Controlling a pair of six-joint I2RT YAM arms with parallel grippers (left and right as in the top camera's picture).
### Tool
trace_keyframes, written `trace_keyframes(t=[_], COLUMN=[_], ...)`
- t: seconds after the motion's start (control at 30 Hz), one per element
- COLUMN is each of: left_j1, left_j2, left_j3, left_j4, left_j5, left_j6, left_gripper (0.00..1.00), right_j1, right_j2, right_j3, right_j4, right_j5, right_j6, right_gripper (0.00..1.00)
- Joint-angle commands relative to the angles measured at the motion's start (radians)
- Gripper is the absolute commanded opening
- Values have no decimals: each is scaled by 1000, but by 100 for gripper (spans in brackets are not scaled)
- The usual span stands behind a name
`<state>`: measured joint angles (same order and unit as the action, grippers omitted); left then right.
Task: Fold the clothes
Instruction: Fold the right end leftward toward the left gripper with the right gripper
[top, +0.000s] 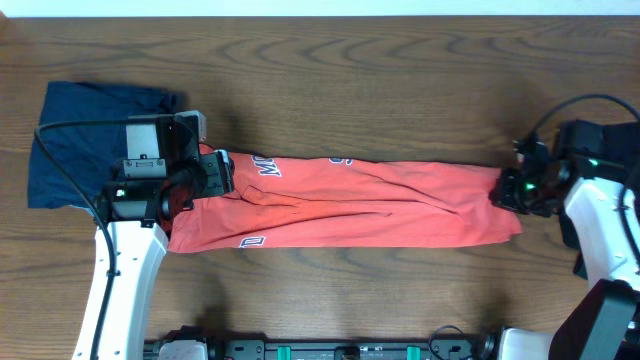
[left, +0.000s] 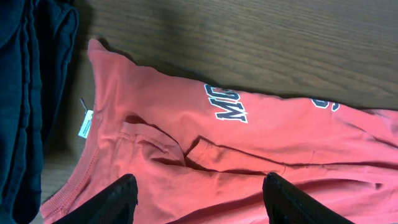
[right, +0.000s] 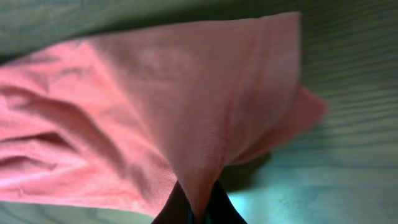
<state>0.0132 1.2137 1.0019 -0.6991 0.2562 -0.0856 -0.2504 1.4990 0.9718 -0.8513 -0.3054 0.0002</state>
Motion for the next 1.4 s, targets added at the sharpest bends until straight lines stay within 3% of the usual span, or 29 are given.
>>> trace_keyframes(t=[0.0,0.4,0.7,0.73,0.8,0.83,0.9,0.97,1.1,1.2,1.33,1.37], left_j1=[7,7,7,7,7,7,7,7,7,7,7,7], left_j2=[-8,-7,-7,-7,-7,-8,-8,-8,-7,-8,-7,-7], left_j3=[11,11,11,11,11,11,11,11,11,11,11,11], left_j4=[0,0,0,0,0,-1,-4,-5,-5,-5,-5,-5], left_j5=[2,2,2,2,2,2,2,2,2,2,2,2], left_j6=[2,2,2,2,2,2,2,2,2,2,2,2], left_gripper=[66,66,66,66,66,66,66,66,66,66,66,66], right_j1=[98,400,533,542,552,552,546,534,491,441,389,382], right_j2=[4,14,72,80,92,93,87,74,29,14,29,35], right_j3=[29,29,29,29,29,29,29,29,29,29,28,28], right_j4=[-22,89,209,216,220,220,220,214,185,188,175,174], right_j5=[47,96,96,97,101,102,114,114,122,122,118,82], right_j6=[68,332,396,396,396,394,354,306,249,250,257,249], right_gripper=[1,1,1,4,48,51,40,36,40,55,44,52])
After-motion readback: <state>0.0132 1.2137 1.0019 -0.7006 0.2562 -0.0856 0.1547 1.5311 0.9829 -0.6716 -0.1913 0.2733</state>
